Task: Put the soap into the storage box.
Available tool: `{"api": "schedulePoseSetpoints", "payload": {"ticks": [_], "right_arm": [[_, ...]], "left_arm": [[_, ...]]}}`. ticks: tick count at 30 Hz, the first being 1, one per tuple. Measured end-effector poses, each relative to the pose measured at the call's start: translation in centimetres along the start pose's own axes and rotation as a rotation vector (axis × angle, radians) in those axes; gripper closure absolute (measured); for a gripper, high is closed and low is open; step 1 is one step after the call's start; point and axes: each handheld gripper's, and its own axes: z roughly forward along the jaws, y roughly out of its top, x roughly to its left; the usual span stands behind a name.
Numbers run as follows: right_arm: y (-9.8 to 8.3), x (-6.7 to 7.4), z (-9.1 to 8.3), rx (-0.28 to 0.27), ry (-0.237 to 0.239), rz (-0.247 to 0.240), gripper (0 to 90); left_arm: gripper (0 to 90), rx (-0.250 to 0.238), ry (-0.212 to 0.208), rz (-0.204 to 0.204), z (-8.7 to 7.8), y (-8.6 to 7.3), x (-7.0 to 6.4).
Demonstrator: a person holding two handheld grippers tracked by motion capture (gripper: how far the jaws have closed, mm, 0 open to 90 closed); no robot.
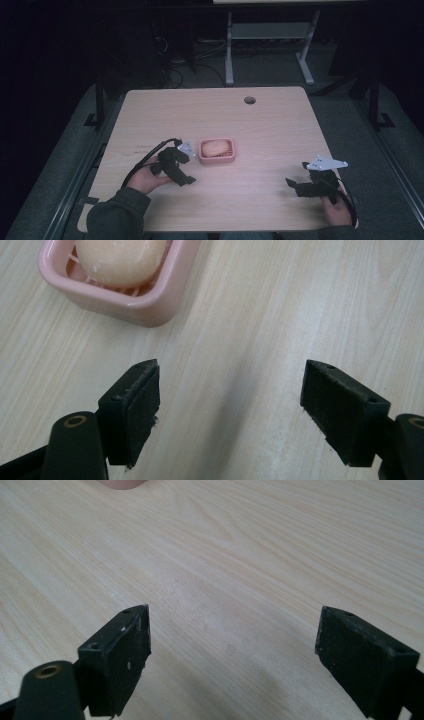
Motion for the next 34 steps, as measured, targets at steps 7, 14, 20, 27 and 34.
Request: {"api": "schedulePoseSetpoints", "payload": {"ticks": [7,14,20,27,34], "right_arm": [[-0.1,-0.1,0.0,0.001,-0.006,0.001,14.1],[-0.1,-0.2,-0.1,0.0,-0.009,0.004,14.1],[-0.2,-0.3,-0.1,-0.001,-0.013,0.003,14.1],[-0.2,-0.2,-0.1,0.003,-0.012,0.006,14.1],[-0.3,-0.2,-0.1,0.007,-0.009,0.006,14.2]], "left_arm": [[23.1,-0.003,0.005,-0.011,-0.3,-1.4,-0.3],[23.1,-0.007,0.007,-0.022,-0.4,-2.8,-0.6],[23.2,-0.016,0.013,-0.042,-0.3,-3.7,-0.8],[23.1,-0.018,0.021,-0.055,-0.6,-4.8,-1.2],[22.9,-0.01,0.038,-0.054,-0.7,-6.4,-2.3]]}}
